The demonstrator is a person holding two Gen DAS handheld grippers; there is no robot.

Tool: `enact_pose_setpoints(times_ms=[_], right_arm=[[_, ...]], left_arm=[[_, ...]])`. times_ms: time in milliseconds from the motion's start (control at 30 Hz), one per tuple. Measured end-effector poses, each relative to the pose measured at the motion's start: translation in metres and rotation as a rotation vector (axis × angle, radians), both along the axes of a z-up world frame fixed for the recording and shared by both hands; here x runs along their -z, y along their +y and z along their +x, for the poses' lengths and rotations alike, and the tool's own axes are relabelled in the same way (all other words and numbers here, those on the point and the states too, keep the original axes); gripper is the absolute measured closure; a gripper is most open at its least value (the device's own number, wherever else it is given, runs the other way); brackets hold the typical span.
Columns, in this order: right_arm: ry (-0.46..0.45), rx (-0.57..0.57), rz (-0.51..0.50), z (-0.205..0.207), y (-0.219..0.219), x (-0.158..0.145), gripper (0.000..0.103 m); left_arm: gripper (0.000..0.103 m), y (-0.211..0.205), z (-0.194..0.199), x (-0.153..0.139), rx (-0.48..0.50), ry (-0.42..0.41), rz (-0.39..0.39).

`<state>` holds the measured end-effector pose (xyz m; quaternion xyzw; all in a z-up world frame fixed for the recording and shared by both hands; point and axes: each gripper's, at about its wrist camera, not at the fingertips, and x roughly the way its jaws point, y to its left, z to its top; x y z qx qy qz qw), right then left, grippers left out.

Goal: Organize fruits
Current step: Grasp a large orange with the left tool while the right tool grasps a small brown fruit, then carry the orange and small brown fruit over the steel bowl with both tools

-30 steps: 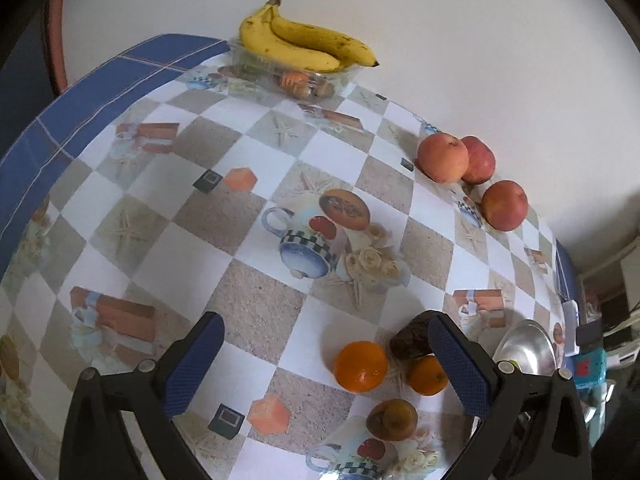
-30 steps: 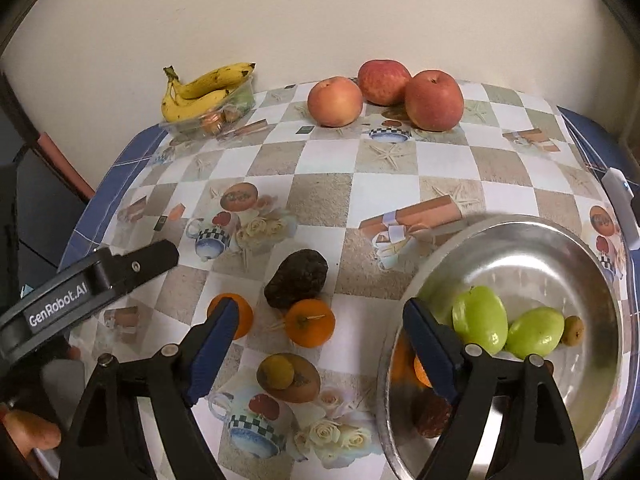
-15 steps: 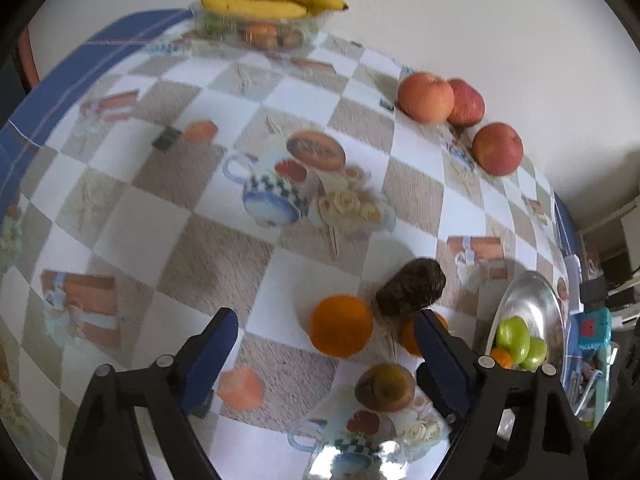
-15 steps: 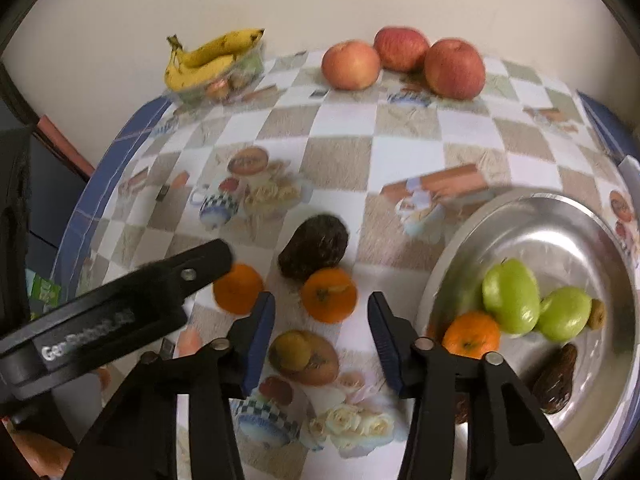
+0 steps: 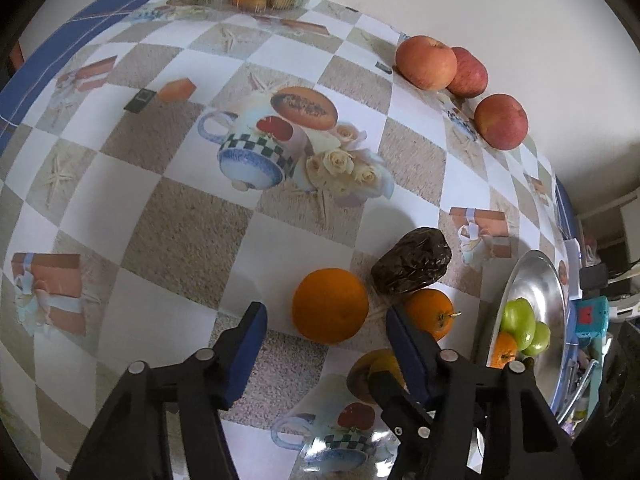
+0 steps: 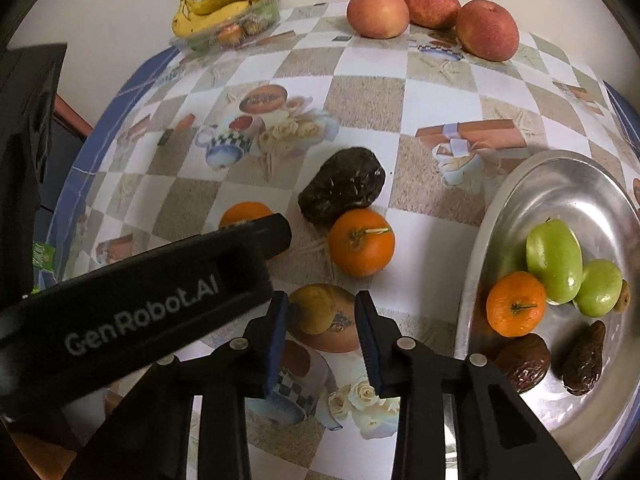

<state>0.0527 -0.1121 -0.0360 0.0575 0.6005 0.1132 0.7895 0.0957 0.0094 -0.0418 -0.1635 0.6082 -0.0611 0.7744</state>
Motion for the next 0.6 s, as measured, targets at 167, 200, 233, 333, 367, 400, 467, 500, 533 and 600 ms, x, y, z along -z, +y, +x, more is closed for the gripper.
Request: enact_pose_setpoints(times_ms=[167, 200, 233, 333, 367, 400, 467, 500, 533, 600], right_arm=[[0.006, -0.012, 0.017, 0.000, 0.002, 0.002, 0.080], [0.005, -0.020, 0.011, 0.000, 0.004, 0.002, 0.080], [0.001, -0.026, 0.009, 0.000, 0.005, 0.001, 0.080], [-0.013, -0.031, 0.023, 0.000, 0.007, -0.002, 0.080], [-0.018, -0.032, 0.025, 0.000, 0.007, -0.004, 0.080], [-0.027, -0.031, 0.024, -0.001, 0.006, -0.006, 0.080], [-0.045, -0.025, 0.024, -0.001, 0.003, -0.012, 0.080], [-0.056, -0.018, 0.025, -0.002, 0.001, -0.015, 0.080], [-0.065, -0.011, 0.027, -0.002, -0.001, -0.017, 0.080], [-0.081, 0.000, 0.028, -0.003, -0.004, -0.023, 0.080]], left_arm=[[0.061, 0.002, 0.002, 0.002, -0.010, 0.007, -0.021], [0.062, 0.002, 0.002, 0.002, -0.010, 0.012, -0.036], [0.061, 0.001, 0.002, 0.001, -0.008, 0.010, -0.033], [0.062, 0.002, 0.001, 0.000, -0.012, 0.008, -0.043], [0.062, 0.003, 0.000, -0.001, -0.016, 0.007, -0.052], [0.062, 0.004, 0.000, -0.003, -0.020, 0.002, -0.060], [0.062, 0.005, -0.001, -0.008, -0.021, -0.014, -0.058], [0.062, 0.005, -0.001, -0.011, -0.021, -0.022, -0.059], [0.062, 0.006, -0.001, -0.013, -0.021, -0.029, -0.061], [0.062, 0.006, -0.002, -0.019, -0.022, -0.045, -0.065]])
